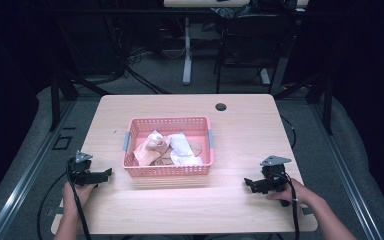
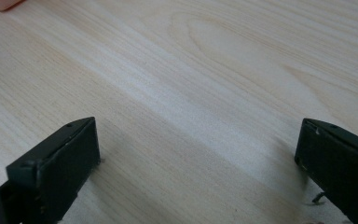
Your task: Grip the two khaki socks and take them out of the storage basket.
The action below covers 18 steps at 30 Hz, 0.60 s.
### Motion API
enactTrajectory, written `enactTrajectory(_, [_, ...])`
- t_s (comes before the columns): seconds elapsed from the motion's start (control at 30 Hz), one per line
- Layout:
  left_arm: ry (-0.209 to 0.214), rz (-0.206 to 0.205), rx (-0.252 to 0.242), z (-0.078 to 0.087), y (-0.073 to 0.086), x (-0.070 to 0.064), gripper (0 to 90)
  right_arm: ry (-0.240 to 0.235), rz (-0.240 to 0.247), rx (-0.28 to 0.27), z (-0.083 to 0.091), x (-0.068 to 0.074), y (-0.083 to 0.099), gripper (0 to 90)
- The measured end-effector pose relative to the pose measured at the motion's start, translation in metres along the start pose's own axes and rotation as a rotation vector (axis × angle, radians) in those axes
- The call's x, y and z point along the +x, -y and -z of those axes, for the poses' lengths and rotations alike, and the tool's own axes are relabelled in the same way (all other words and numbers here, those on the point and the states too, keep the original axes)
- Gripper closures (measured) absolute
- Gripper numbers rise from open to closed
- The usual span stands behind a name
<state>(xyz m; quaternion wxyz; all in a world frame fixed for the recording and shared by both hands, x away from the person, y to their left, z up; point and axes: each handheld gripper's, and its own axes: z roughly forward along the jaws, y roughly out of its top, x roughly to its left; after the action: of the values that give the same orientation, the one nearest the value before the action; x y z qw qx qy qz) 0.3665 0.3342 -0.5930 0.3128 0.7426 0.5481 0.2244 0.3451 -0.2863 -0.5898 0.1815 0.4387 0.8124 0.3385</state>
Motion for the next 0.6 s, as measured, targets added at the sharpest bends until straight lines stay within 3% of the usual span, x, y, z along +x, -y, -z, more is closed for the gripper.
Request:
enactTrajectory(0.47, [0.01, -0.013, 0.022, 0.0011, -0.0016, 0.0012, 0.0, 0.003, -0.001, -0.003, 0.0007, 0.0003, 0.0007, 0.0])
enactTrajectory(0.6, [0.023, -0.021, 0.066, 0.0024, -0.0057, 0.0013, 0.0, 0.004, -0.002, -0.003, 0.0008, 0.0004, 0.0007, 0.0])
